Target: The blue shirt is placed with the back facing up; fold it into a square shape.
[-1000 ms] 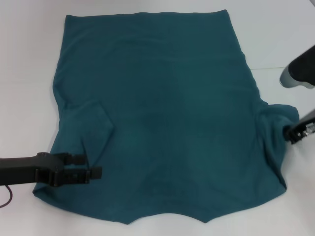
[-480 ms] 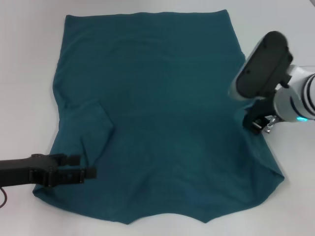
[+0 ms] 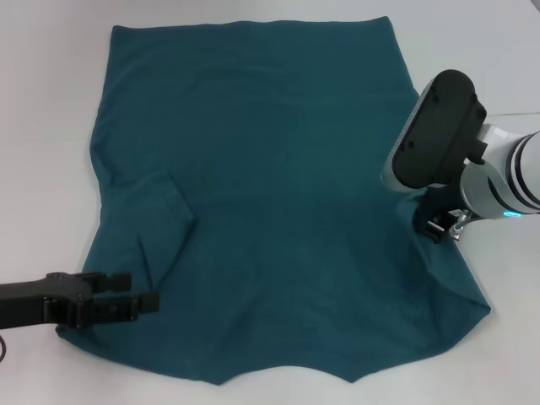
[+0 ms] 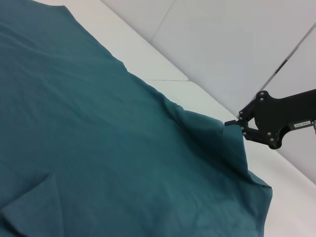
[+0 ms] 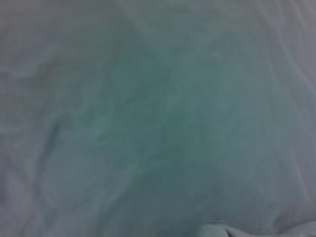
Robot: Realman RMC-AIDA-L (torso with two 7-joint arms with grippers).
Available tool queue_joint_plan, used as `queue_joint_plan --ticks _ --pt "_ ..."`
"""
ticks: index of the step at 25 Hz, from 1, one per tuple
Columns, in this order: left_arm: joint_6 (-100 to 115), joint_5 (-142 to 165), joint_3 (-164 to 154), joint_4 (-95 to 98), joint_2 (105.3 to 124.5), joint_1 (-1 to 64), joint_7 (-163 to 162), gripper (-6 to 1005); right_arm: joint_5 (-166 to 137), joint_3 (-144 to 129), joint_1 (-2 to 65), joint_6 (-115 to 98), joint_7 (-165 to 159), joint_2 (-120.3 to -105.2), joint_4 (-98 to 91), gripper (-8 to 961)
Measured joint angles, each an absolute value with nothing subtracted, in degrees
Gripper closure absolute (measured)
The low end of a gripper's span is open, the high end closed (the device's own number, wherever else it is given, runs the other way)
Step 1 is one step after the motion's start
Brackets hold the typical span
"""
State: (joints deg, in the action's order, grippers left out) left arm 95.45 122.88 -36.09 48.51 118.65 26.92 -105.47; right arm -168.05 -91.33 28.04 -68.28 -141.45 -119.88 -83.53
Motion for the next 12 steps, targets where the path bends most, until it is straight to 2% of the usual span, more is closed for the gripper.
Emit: queue_joint_plan --ticks 10,12 --pt "95.45 122.81 -36.12 48.5 118.65 26.95 -105.28 123 -168.0 -90.17 29.03 -73.21 -143.22 -119.93 -83.06 923" --pt "95.45 122.8 -36.13 48.39 118.65 27.11 -105.15 123 -167.95 -90.41 29.13 -73.29 -143.79 -120.04 -82.63 889"
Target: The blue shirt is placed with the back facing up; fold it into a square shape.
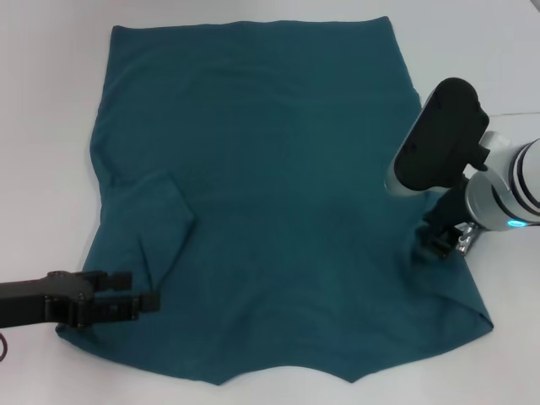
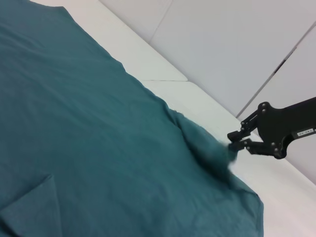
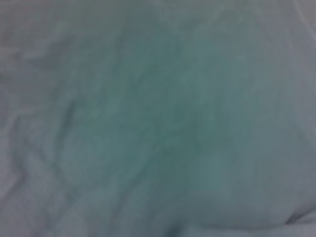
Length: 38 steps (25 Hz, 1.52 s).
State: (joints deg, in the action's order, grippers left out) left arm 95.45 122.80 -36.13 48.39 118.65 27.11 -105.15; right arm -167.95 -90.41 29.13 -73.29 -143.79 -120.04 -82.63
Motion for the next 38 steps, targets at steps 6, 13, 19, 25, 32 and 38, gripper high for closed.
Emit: queue_joint_plan --ticks 6,13,19,25,32,38 --pt "95.16 122.92 -36.15 48.25 118.65 27.3 -104.99 122 -167.43 -90.76 29.2 -73.92 -144.39 -120.2 -82.19 786" --pt "94.93 122.88 -36.21 48.18 118.65 27.34 -104.46 122 -167.35 -85.42 28.98 -72.45 -147.63 -120.13 -82.18 442" --pt "94.83 122.75 -36.22 48.32 118.63 27.6 -104.23 123 -162.49 -70.4 30.29 -68.58 -149.56 -119.83 -76.57 222" --pt "94.74 122.7 -36.45 48.37 118.65 28.37 -104.16 123 -160.55 -61.58 32.33 -61.54 -148.74 -119.63 -65.63 172" --pt "94.74 122.96 -36.63 48.17 118.65 29.05 -104.15 122 -159.94 -60.14 33.75 -51.91 -149.16 -119.62 -56.56 177" --pt "94.74 123.13 -36.66 48.1 118.65 29.07 -104.15 123 -159.85 -58.89 35.27 -47.72 -149.13 -119.62 -51.13 176"
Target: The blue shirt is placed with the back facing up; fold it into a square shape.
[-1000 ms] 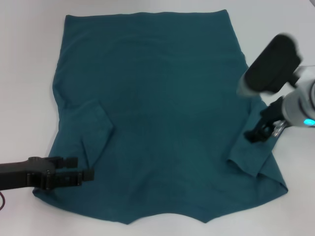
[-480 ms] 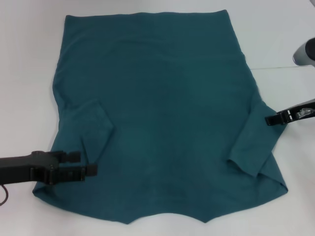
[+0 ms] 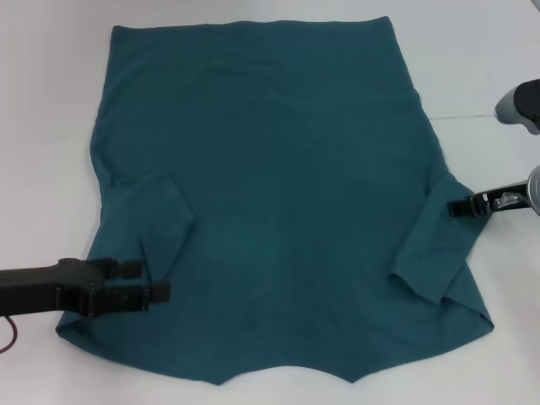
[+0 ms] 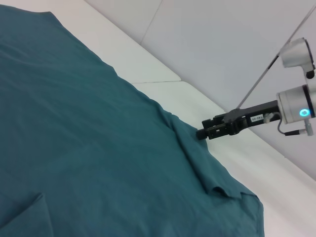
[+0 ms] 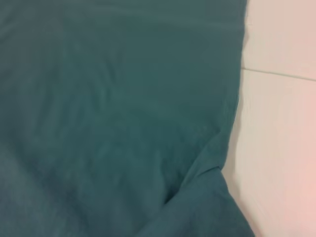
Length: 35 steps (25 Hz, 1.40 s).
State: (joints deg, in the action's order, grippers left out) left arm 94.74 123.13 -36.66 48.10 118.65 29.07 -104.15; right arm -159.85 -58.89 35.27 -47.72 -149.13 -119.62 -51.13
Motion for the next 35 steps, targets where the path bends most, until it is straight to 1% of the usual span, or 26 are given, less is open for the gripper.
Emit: queue_joint_plan --ticks 13,35 --pt "94.74 123.23 -36.65 48.07 118.75 28.65 -104.25 122 -160.05 -57.04 34.81 -44.05 -149.0 -119.44 -48.93 184" --pt "94.75 123.22 -36.65 48.07 118.74 29.0 -104.67 123 -159.78 -57.37 36.21 -39.82 -147.3 -119.42 -43.95 222"
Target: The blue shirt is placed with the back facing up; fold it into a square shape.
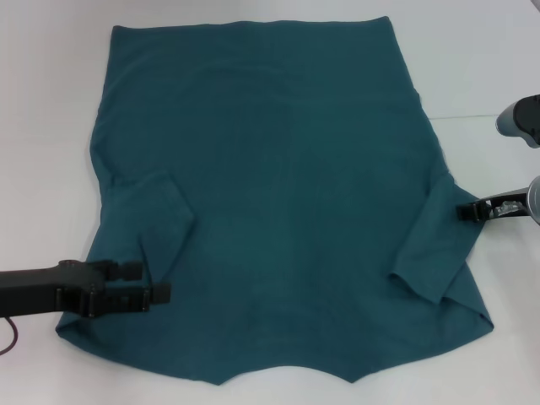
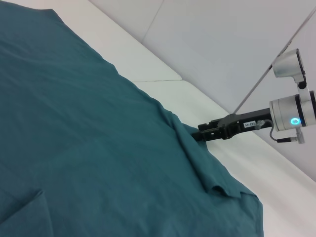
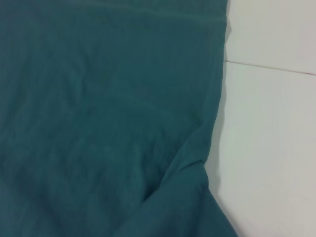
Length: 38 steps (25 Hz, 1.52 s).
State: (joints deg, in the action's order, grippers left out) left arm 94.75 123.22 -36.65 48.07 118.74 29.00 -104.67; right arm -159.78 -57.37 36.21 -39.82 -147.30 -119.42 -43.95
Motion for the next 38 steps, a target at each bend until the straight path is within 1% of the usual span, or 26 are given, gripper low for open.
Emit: queue_joint_plan --ticks 1,4,9,15,26,31,37,38 --pt "94.75 123.22 -36.65 48.07 118.74 29.0 -104.67 123 -159.78 -57.37 36.27 -39.81 -147.3 -119.39 -43.86 224" --pt "94.74 123.22 -36.65 48.07 118.74 29.01 -104.67 123 -159.82 -57.4 36.29 -39.81 -147.3 -119.39 -43.82 349" --pt "94.66 123.22 -36.65 48.07 118.74 29.01 -104.43 123 -159.84 -57.27 36.3 -39.69 -147.3 -119.47 -43.78 343" --pt "94.25 123.22 -36.65 48.07 118.74 29.01 -104.3 123 -159.78 -57.67 36.8 -39.52 -146.16 -119.6 -43.11 365" --pt "94.11 123.22 -36.61 48.07 118.74 28.92 -104.21 123 -155.77 -57.45 36.56 -40.19 -144.36 -119.63 -44.2 582" --pt "94.03 123.22 -36.49 48.07 118.74 28.84 -104.15 122 -154.11 -57.65 36.41 -42.91 -144.33 -119.67 -47.5 783" --pt "94.04 123.22 -36.34 48.07 118.74 28.75 -104.16 123 -152.3 -57.63 36.74 -46.3 -144.66 -119.76 -50.77 918" --pt "94.04 123.22 -36.31 48.07 118.74 28.71 -104.15 123 -152.23 -57.63 36.86 -46.58 -144.72 -119.78 -51.05 918"
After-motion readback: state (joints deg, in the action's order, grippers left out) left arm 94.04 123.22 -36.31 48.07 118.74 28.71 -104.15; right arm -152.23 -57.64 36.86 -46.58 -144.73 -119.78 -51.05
